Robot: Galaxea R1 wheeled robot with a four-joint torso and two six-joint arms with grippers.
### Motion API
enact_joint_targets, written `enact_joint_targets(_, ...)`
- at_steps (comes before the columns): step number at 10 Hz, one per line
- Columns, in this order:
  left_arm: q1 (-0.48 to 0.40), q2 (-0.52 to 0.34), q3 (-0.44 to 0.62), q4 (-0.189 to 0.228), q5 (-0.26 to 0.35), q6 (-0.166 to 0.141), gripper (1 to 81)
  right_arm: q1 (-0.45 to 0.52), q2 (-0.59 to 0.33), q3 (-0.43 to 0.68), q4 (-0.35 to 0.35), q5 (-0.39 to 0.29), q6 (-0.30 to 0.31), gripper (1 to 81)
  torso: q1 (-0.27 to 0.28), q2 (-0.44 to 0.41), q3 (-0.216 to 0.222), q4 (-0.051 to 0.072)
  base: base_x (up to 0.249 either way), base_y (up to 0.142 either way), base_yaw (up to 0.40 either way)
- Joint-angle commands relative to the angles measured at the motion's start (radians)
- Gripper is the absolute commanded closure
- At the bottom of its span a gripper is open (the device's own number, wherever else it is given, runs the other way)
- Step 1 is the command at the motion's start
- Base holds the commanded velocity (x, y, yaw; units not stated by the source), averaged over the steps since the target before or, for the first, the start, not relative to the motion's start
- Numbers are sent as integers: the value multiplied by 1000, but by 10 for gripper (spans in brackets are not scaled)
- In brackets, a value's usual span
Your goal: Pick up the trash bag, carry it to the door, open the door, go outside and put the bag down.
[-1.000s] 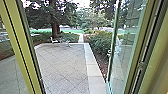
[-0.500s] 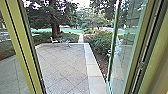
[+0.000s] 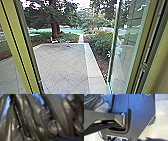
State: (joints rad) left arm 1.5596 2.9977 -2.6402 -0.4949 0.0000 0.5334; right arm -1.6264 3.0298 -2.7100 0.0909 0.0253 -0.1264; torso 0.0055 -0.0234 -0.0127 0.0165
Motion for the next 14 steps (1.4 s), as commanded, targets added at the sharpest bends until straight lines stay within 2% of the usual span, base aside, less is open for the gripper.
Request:
enact_joint_targets(1,-51,5,3,-2,72,3,811,47,0,3,-3,-56,-1,10,0,0,0,0,98,0,0)
enact_joint_targets(14,-51,1,3,-4,74,5,811,47,3,3,-5,-56,-1,10,0,0,0,0,101,0,0)
